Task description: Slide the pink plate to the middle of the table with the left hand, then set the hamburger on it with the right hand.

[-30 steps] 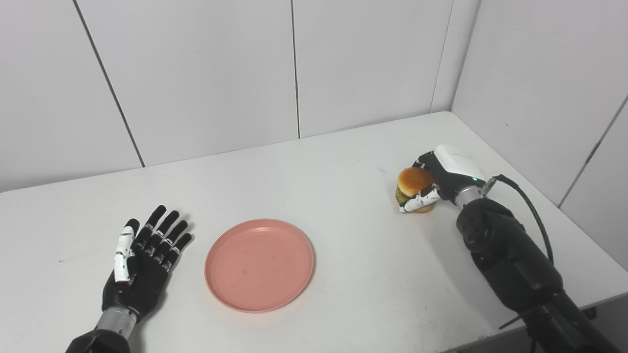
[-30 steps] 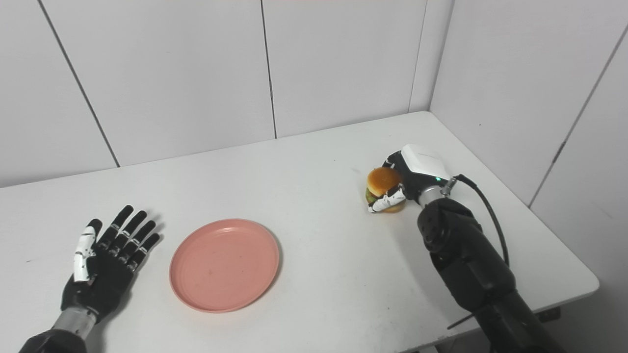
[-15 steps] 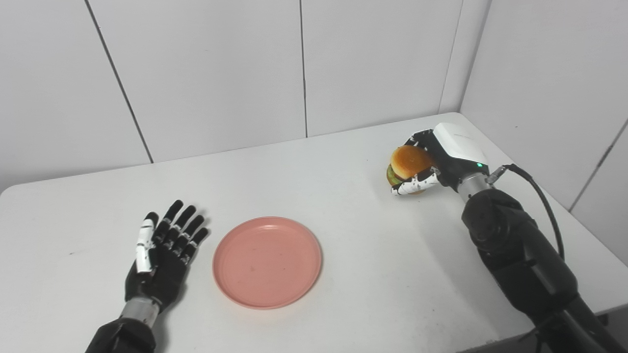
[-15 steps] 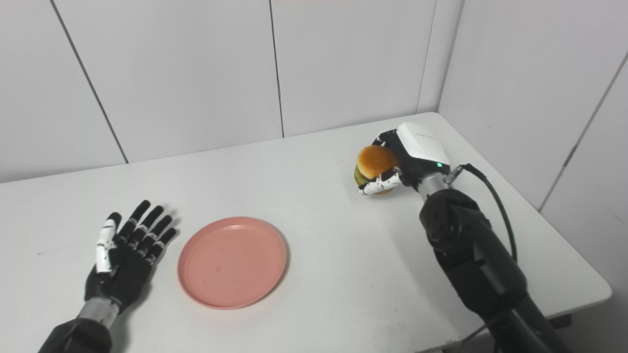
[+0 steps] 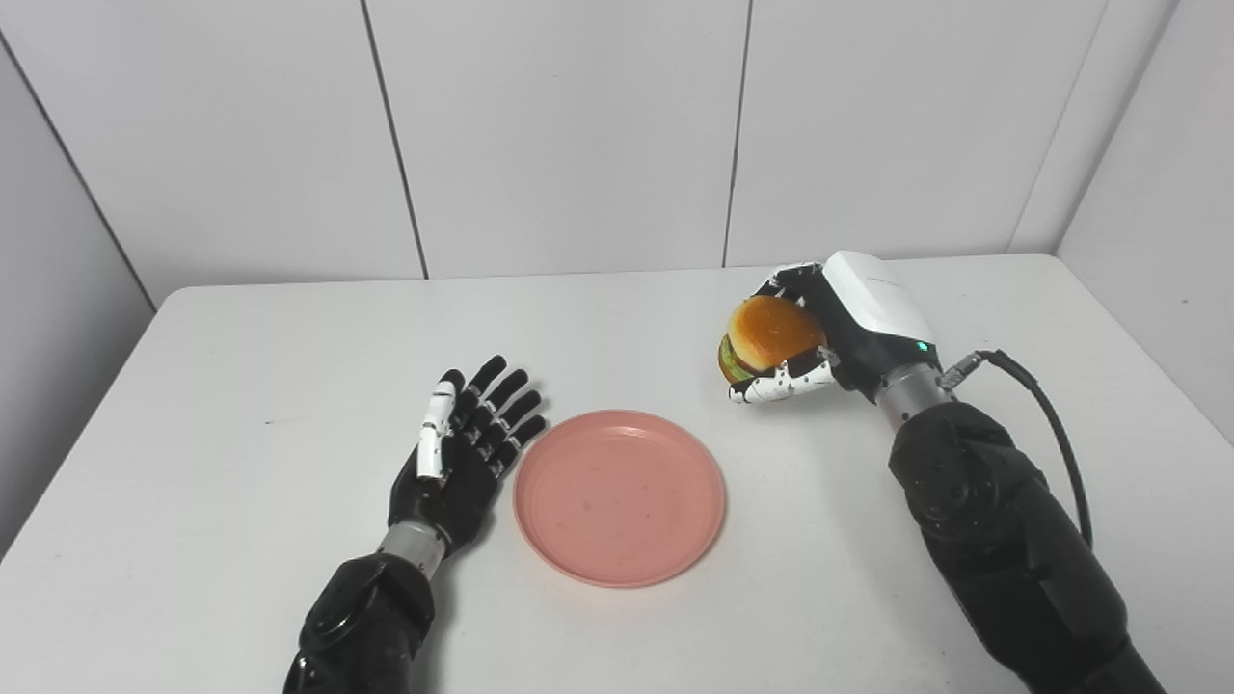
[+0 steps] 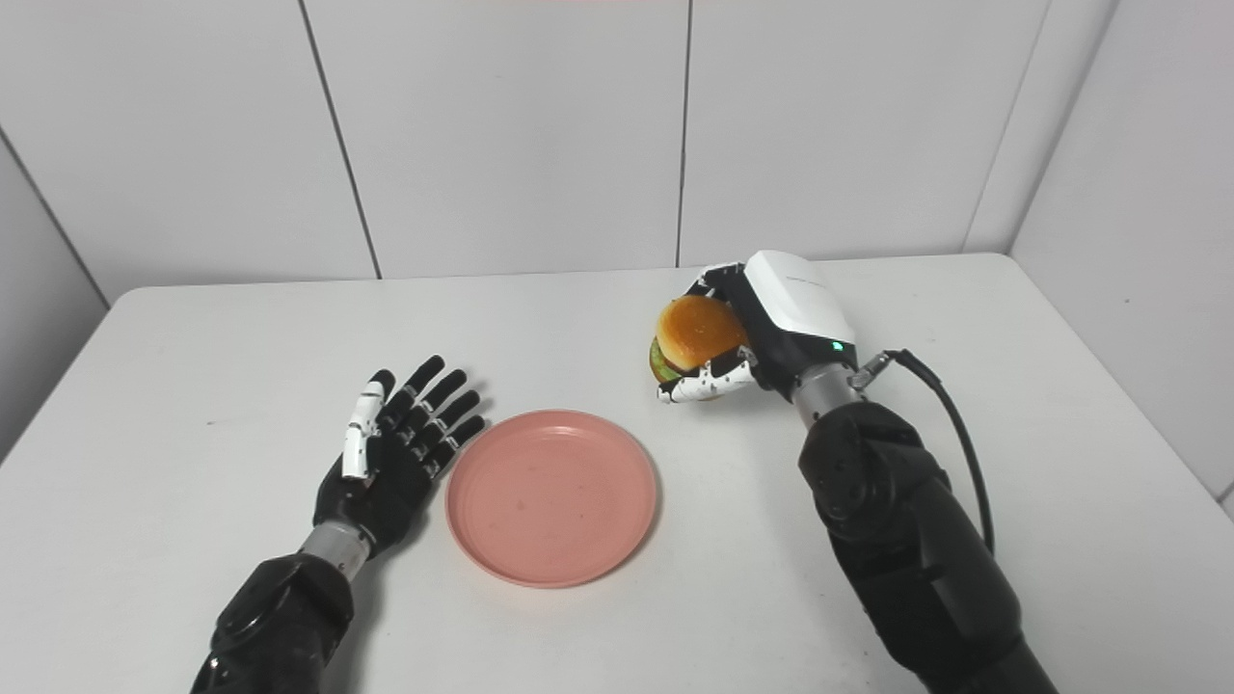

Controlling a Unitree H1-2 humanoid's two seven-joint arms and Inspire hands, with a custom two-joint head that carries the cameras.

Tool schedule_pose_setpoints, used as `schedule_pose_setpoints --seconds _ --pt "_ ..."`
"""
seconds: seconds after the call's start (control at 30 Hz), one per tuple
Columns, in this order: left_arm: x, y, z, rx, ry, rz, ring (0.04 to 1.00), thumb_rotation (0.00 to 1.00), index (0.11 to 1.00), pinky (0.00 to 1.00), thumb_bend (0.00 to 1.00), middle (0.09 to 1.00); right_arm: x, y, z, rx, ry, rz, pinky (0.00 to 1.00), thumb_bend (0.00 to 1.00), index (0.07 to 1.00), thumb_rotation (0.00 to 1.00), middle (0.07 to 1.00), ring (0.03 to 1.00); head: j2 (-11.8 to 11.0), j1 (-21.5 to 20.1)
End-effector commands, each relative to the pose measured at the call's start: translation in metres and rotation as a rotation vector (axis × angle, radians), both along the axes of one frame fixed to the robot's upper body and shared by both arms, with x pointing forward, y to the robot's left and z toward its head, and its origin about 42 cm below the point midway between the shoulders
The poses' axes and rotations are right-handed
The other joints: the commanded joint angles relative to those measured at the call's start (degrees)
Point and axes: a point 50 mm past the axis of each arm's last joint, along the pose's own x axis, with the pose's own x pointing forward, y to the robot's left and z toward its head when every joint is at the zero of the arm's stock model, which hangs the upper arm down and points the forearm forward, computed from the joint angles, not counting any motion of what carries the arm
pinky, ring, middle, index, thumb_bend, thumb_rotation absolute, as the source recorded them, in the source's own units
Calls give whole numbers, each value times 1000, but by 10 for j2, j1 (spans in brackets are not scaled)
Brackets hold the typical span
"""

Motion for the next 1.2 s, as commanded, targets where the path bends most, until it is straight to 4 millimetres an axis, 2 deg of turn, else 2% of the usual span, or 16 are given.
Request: schedule_pose_setpoints --seconds 0.0,0.23,0.57,1.0,1.17 --pt "4 -8 3 16 4 -1 888 1000 894 890 351 901 5 17 24 -9 -95 74 212 511 483 128 375 292 1 7" --pt "5 -16 5 34 4 -2 867 1000 882 859 353 880 1 50 6 -3 -53 161 220 512 487 130 405 310 7 22" --pt "4 -19 7 40 5 -5 868 1000 885 855 357 881 -9 79 -11 -22 -26 237 222 511 485 130 392 307 13 22" --pt "3 -18 8 40 6 -14 888 1000 893 872 359 897 -20 82 -39 -35 54 274 198 513 485 127 353 271 20 12" --pt "3 -17 9 47 8 -12 876 1000 886 870 356 886 -23 79 -49 -55 81 276 212 512 484 129 370 293 24 12"
